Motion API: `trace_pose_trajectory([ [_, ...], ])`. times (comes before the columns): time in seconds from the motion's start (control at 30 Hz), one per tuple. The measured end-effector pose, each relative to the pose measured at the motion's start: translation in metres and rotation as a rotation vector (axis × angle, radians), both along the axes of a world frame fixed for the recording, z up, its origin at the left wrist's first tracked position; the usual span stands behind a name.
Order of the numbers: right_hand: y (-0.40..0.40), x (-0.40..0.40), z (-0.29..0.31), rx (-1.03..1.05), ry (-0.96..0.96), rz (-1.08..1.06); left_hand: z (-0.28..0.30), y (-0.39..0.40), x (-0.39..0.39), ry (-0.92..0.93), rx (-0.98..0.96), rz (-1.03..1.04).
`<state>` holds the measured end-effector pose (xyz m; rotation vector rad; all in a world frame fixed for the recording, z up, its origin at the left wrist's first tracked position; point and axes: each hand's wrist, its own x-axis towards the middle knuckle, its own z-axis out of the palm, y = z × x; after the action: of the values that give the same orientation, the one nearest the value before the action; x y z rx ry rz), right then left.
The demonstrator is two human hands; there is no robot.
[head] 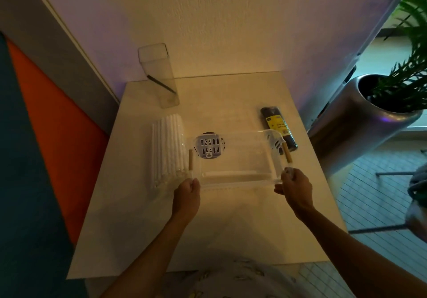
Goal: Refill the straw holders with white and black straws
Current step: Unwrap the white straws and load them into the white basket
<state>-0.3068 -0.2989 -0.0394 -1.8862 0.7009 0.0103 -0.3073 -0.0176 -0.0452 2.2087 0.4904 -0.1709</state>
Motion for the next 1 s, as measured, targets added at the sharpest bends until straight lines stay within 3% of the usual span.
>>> trace_pose_trajectory([
  [0.1,0.002,0.002,0.000,-0.037,0.024,-0.002,0.002,0.000,-0.001,0.005,0.000,-0.018],
  [0.23,0.010,0.008,0.009,-0.321,0.140,-0.091,0.009,0.006,-0.002,0.043,0.155,0.003],
  [0.3,0.014,0.009,0.014,-0.448,0.083,-0.131,0.014,0.014,0.000,0.005,0.262,0.104],
  [0.47,0.034,0.027,0.030,-0.682,-0.148,0.004,0.022,0.040,0.018,-0.080,0.292,0.275],
  [0.6,0.070,0.063,0.045,-0.698,-0.387,0.167,0.026,0.053,0.035,-0.116,0.230,0.306],
  [0.73,0.115,0.110,0.055,-0.639,-0.429,0.356,0.014,0.068,0.049,-0.172,0.163,0.225],
  [0.87,0.166,0.154,0.057,-0.532,-0.398,0.540,-0.001,0.075,0.051,-0.138,0.206,0.191],
  [1.0,0.214,0.205,0.052,-0.342,-0.195,0.793,-0.015,0.077,0.050,-0.079,0.131,0.214],
])
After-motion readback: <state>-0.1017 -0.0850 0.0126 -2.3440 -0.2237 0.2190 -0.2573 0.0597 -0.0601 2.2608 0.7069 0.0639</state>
